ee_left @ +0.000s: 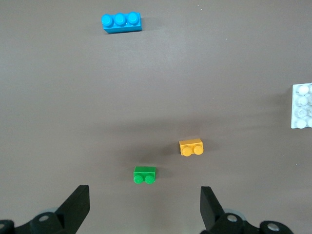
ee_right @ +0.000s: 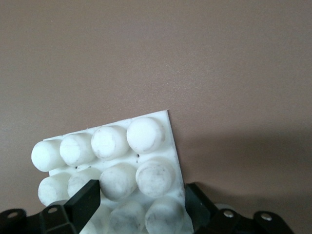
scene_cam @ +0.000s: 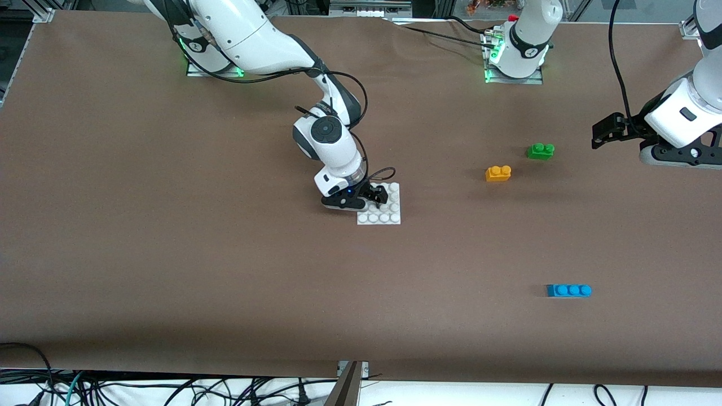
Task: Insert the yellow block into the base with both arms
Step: 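Open the right gripper and draw it back from the plate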
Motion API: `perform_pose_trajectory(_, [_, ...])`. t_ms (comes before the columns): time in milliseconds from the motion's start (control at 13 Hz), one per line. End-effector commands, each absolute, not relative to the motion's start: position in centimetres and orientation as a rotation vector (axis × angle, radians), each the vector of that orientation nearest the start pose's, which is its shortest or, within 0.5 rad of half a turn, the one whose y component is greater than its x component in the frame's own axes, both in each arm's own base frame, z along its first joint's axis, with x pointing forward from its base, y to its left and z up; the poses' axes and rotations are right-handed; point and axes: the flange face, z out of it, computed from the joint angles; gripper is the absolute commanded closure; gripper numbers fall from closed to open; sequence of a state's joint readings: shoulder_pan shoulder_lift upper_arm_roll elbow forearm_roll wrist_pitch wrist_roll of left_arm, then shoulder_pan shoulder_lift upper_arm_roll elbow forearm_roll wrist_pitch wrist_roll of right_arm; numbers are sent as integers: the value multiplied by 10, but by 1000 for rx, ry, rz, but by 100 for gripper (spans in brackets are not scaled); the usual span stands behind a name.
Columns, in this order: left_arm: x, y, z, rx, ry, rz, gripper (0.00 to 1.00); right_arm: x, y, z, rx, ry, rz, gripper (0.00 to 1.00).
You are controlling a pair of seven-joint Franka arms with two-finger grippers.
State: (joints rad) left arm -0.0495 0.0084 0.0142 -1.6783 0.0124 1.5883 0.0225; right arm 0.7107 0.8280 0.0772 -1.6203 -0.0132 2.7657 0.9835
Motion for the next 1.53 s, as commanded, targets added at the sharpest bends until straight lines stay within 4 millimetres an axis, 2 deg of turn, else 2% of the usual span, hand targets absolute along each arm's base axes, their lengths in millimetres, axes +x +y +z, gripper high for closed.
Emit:
perform_pose_trajectory(0, [554,-20,575,-3141,77,164,0,509,507,157,-2835,339,-230,20])
perform_pose_trajectory(153, [554,-20,575,-3141,77,164,0,511,507,161,-2833,332,-235,20])
perform_pose_trajectory(307, [554,-20,575,-3141,77,166,0,526,505,179,-2850,345,-221,20])
perform_pose_trajectory(460, [554,-20,575,-3141,79,171,0,536,509,212,-2888,351,-180,2])
perform_pose_trajectory(690, [553,-19,575,-3140,77,176,0,556,493,262,-2913,402,-126,1])
perform_pose_trajectory(843, [553,-19,575,-3140,77,176,0,575,460,308,-2944,357,-115,1])
perform_pose_trajectory(920, [554,-19,574,-3140,77,181,0,586,434,329,-2974,324,-87,1])
perform_pose_trajectory(997, [554,-19,574,-3140,77,181,0,589,414,357,-2999,274,-48,1])
perform_pose_trajectory(1150, [554,-20,573,-3141,77,183,0,595,343,401,-3065,112,34,1])
perform_pose_trajectory(1227, [555,-20,571,-3141,76,188,0,594,306,418,-3085,32,92,1])
perform_pose_trajectory(1303, [555,-20,569,-3141,76,195,0,589,277,438,-3089,24,125,1])
perform_pose_trajectory(1457, [555,-20,559,-3135,81,265,0,575,235,464,-3100,67,134,1])
